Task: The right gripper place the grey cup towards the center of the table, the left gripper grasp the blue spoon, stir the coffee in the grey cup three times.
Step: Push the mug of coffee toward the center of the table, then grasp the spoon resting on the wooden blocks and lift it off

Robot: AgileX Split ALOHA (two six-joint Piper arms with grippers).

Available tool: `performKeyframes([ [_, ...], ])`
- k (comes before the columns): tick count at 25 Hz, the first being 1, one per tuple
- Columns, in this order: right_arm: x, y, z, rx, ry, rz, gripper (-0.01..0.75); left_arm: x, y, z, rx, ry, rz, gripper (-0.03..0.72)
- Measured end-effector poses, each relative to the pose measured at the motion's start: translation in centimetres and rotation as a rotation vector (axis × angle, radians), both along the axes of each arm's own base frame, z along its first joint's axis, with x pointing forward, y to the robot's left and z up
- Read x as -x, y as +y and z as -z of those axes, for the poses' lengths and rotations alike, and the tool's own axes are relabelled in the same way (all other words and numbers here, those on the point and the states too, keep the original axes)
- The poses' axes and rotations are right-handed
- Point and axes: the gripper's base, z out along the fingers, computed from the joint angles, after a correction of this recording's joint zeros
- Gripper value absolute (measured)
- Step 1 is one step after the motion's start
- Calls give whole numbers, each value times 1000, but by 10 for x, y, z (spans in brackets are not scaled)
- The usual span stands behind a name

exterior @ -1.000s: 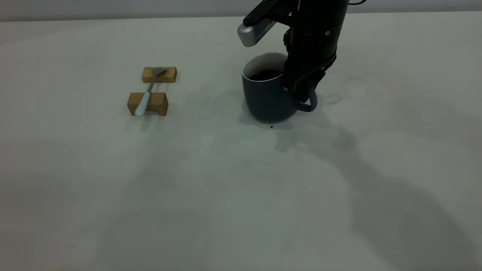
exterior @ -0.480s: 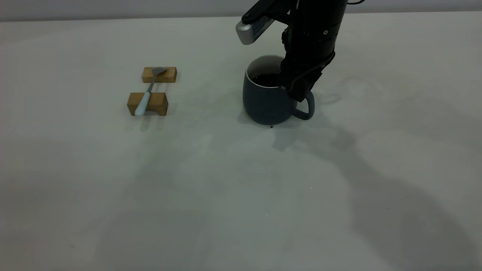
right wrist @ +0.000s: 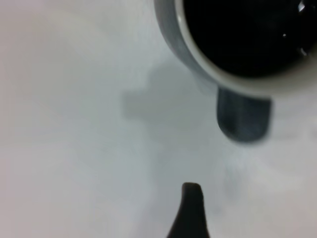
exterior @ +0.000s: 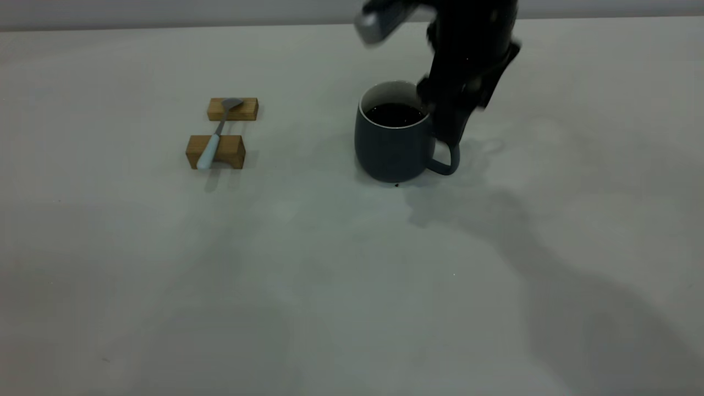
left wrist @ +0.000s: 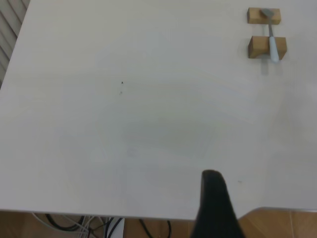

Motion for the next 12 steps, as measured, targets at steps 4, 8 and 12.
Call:
performKeyframes([
  [4,14,-9,-68,4,-21,8,727,0,0,0,0,0,0,583],
  [8,41,-24,-136,-7,-31,78,725,0,0,0,0,0,0,583],
  [12,72,-40,-201,-91,-135,179,718,0,0,0,0,0,0,583],
])
